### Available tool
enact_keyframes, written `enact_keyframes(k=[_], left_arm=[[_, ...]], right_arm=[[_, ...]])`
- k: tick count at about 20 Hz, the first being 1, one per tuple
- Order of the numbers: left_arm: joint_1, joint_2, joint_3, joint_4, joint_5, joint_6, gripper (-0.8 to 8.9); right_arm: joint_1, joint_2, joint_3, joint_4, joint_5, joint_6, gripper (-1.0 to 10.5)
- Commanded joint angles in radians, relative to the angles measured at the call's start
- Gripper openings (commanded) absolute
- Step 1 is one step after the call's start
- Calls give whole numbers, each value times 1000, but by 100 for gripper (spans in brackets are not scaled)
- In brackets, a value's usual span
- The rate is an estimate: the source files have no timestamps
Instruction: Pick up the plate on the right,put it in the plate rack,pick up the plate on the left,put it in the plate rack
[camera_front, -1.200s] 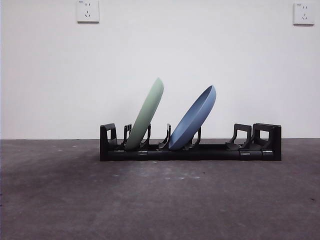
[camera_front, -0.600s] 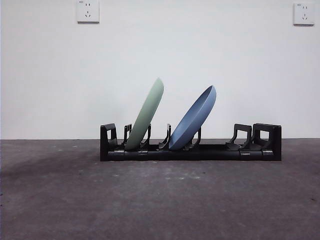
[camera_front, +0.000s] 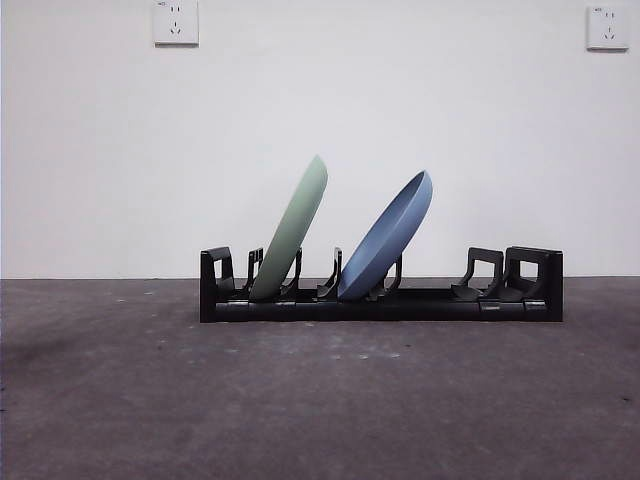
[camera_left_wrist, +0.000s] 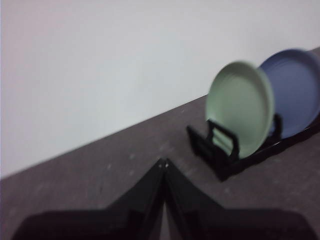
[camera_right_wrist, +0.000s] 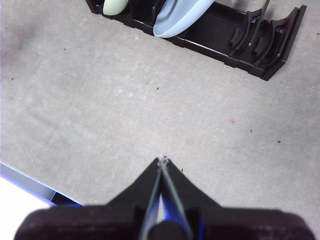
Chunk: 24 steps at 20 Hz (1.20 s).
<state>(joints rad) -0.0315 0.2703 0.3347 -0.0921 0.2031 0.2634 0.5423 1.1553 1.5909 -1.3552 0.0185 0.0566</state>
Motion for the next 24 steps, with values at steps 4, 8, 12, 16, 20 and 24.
enact_keyframes(k=[4,8,12,16,20,24], left_arm=[[15,-175,-232,36,-73,-114,-3],[15,-256,-326,24,-73,-198,-3],[24,-267,-327,-67,-70,-232,-3],[24,-261,-327,-66,-66,-245,-3],[24,-246,-327,-66,-66,-245,-3],[24,-230,-327,-66,-66,-245,-3]], right_arm=[[1,2,-8,-21,1,7,2],[1,2,-8,-21,1,7,2],[1,2,-8,-21,1,7,2],[0,2,-8,-21,1,7,2],[1,2,-8,-21,1,7,2],[1,2,-8,-21,1,7,2]])
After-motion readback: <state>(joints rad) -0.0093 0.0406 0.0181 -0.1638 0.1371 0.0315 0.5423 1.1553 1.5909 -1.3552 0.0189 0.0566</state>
